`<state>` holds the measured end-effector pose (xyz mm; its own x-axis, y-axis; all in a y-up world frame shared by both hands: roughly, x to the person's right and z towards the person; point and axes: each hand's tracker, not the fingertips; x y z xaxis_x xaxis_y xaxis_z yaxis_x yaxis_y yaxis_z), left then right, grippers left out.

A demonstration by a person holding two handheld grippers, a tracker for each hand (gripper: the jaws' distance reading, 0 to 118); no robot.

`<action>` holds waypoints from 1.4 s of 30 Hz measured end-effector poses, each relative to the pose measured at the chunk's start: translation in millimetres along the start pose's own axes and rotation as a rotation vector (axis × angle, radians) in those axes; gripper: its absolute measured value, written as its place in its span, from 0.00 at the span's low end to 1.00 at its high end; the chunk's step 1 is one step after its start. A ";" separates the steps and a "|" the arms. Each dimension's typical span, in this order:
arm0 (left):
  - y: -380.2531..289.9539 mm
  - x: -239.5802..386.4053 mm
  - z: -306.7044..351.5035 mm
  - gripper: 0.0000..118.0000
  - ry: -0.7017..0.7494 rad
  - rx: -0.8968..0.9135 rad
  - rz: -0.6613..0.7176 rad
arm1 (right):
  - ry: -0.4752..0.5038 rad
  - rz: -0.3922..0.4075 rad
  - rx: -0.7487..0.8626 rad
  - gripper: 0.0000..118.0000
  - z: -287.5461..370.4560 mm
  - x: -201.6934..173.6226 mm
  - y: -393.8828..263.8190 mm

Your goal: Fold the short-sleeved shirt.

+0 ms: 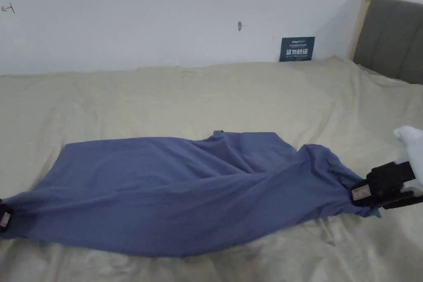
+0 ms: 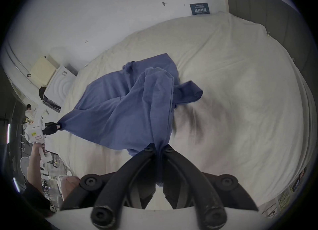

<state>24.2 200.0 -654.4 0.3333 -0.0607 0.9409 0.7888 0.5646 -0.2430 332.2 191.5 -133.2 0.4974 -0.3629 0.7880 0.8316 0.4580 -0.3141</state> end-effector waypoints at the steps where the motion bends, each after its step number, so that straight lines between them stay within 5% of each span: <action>1: -2.7 0.8 7.4 0.04 0.007 0.000 -0.012 | 0.004 0.007 -0.006 0.03 8.5 -0.8 -3.9; 4: -17.7 0.1 37.0 0.04 0.004 -0.008 -0.039 | -0.031 0.078 -0.019 0.03 38.9 -6.2 -21.7; 11: -76.6 -3.1 77.6 0.04 -0.071 -0.046 0.012 | -0.023 0.095 -0.098 0.03 74.7 3.1 -75.8; 16: -126.3 1.0 39.8 0.04 -0.116 -0.140 0.050 | -0.067 0.059 -0.209 0.03 28.9 25.8 -111.1; 18: -141.3 3.8 17.0 0.04 -0.103 -0.188 0.038 | -0.162 0.044 -0.256 0.03 0.5 32.8 -124.6; 22: -151.2 3.2 -3.6 0.04 -0.076 -0.184 0.078 | -0.149 0.021 -0.260 0.04 -22.3 35.3 -134.8; 23: -151.0 2.3 -3.2 0.04 -0.082 -0.183 0.106 | -0.161 0.025 -0.248 0.08 -21.9 34.6 -135.1; 24: -151.0 1.7 -2.6 0.06 -0.074 -0.177 0.109 | -0.214 0.046 -0.233 0.27 -19.9 34.1 -135.1; 25: -150.9 2.4 -1.3 0.16 -0.072 -0.175 0.104 | -0.246 0.061 -0.216 0.52 -17.7 34.3 -136.1; 26: -152.1 2.5 1.1 0.38 -0.054 -0.156 0.083 | -0.283 0.086 -0.196 0.75 -11.8 35.5 -137.4; 27: -153.3 3.1 5.4 0.78 -0.035 -0.133 0.050 | -0.306 0.101 -0.176 0.84 -4.0 36.5 -137.1; 28: -153.9 2.2 8.2 1.00 -0.026 -0.120 0.050 | -0.322 0.100 -0.166 0.84 2.3 38.4 -135.9; 32: -146.5 -1.8 39.3 0.97 -0.036 -0.046 0.104 | -0.251 -0.007 -0.020 0.84 40.5 39.0 -135.2; 35: -141.7 8.6 53.4 0.97 -0.068 0.037 0.145 | -0.150 -0.014 0.164 0.84 69.4 19.4 -139.0; 37: -142.9 21.5 68.4 0.71 -0.140 0.128 0.146 | -0.007 0.037 0.260 0.81 80.4 1.6 -147.2; 38: -145.4 31.8 73.6 0.42 -0.151 0.183 0.139 | 0.003 0.056 0.305 0.68 80.1 -8.1 -152.6; 39: -148.7 44.2 77.4 0.00 -0.068 0.273 0.122 | -0.013 0.072 0.369 0.25 80.2 -20.0 -160.8; 40: -152.2 58.6 77.7 0.00 -0.023 0.326 0.112 | -0.046 0.084 0.435 0.00 78.9 -28.9 -168.2; 42: -158.0 75.3 88.6 0.00 -0.032 0.415 0.101 | -0.068 0.083 0.543 0.00 75.9 -47.8 -182.6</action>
<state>-121.1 179.2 -524.3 0.3766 0.0336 0.9258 0.4766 0.8499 -0.2247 137.9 186.8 -73.4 0.5236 -0.2630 0.8104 0.5350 0.8418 -0.0725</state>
